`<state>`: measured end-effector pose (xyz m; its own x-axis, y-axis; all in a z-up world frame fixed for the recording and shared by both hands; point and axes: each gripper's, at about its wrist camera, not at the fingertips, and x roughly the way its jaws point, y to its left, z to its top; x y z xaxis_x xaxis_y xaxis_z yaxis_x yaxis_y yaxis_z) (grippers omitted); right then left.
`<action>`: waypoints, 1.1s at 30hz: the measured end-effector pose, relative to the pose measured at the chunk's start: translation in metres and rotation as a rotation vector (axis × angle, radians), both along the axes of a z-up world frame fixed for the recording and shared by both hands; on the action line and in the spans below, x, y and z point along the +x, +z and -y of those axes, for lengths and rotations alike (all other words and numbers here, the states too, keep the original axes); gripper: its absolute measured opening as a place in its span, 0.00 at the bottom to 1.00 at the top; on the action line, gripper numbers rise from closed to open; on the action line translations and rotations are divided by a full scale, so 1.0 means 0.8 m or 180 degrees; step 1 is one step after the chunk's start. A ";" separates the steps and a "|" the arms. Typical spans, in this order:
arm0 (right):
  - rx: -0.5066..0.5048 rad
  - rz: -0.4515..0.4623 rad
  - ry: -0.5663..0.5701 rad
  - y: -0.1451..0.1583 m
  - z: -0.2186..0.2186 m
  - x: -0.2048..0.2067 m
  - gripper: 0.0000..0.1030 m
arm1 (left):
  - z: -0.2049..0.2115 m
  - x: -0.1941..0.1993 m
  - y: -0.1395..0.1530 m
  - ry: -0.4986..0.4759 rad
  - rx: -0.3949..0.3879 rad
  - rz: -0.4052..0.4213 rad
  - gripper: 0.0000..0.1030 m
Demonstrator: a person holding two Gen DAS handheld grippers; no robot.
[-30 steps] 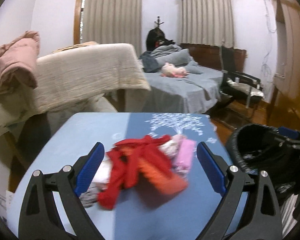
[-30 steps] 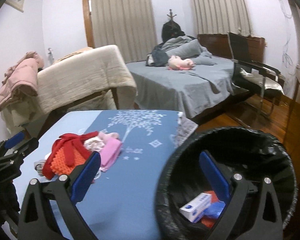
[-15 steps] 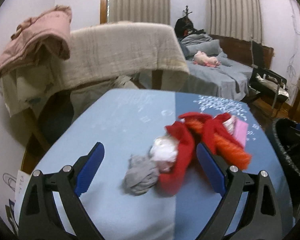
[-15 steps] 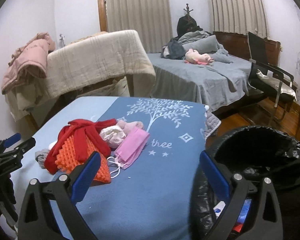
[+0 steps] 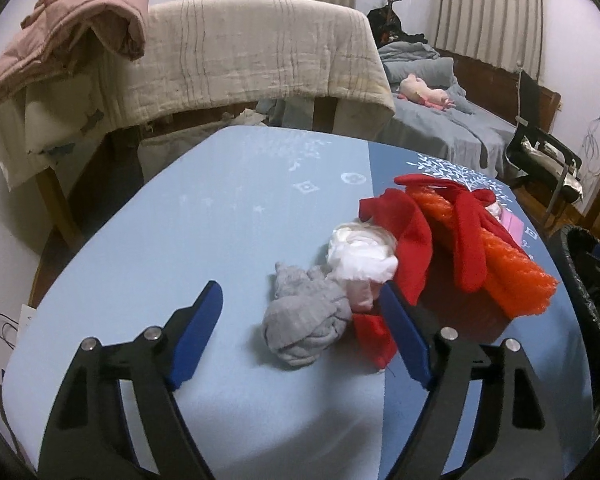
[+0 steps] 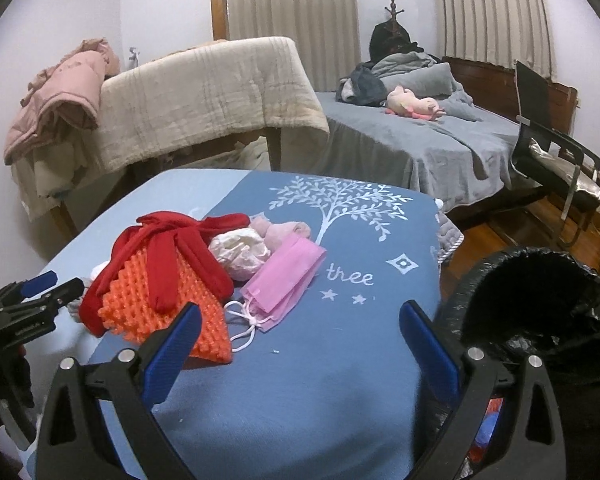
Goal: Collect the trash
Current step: 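Move both tools back toward the remaining pile on the table, then grasp the grey glove with the left tool while the right tool grasps the pink mask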
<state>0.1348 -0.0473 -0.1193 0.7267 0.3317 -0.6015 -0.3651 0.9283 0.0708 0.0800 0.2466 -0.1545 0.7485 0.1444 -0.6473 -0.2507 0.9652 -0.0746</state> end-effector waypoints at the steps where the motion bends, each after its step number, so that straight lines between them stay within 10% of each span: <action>1: 0.0002 -0.0006 0.0002 -0.001 0.000 0.001 0.94 | -0.001 0.002 -0.001 0.0000 -0.0008 -0.0011 0.74; 11: -0.0006 -0.0082 -0.0040 -0.014 -0.008 0.013 0.94 | -0.001 0.018 -0.014 -0.0118 -0.0141 -0.0179 0.39; 33: -0.0058 -0.0228 -0.0179 -0.032 -0.023 0.062 0.94 | 0.002 0.014 0.042 -0.0015 -0.0064 0.0309 0.38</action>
